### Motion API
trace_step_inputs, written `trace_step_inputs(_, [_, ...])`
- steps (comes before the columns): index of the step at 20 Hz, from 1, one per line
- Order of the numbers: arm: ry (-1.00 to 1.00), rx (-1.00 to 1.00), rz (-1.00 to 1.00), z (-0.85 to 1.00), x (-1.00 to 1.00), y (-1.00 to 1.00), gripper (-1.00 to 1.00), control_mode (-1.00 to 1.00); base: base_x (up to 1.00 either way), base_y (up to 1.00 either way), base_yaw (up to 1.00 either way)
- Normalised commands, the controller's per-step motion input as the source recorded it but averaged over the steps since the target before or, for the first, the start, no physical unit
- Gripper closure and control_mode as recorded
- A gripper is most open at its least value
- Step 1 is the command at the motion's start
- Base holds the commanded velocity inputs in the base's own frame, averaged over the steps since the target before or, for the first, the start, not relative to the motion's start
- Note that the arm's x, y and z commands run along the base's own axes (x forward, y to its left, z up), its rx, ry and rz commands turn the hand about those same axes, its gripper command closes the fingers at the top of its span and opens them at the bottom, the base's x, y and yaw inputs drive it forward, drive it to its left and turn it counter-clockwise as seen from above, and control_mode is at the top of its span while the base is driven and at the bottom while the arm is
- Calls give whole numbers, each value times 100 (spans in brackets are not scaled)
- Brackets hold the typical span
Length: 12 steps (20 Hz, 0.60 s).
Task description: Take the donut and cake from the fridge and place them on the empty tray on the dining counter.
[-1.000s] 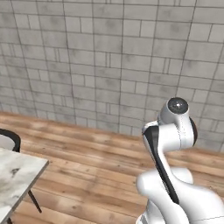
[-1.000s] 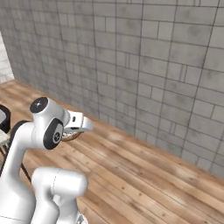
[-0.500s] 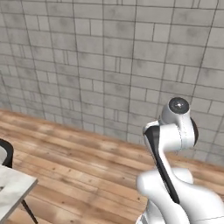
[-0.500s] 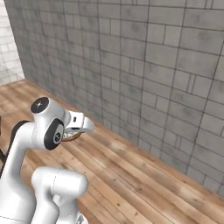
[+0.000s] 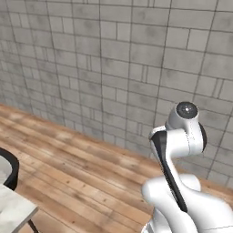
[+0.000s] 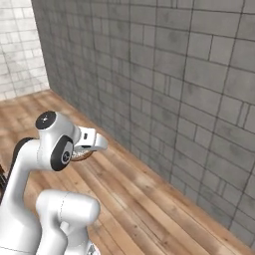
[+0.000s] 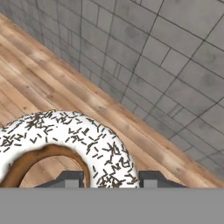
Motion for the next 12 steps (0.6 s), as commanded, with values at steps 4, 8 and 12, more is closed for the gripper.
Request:
trace_step_inputs(4, [0,0,0,0,0,0,100,100,74,0,32])
trace_step_inputs(8, [0,0,0,0,0,0,100,100,76,0,30])
trace_step_inputs(12, [0,0,0,0,0,0,100,100,79,0,30])
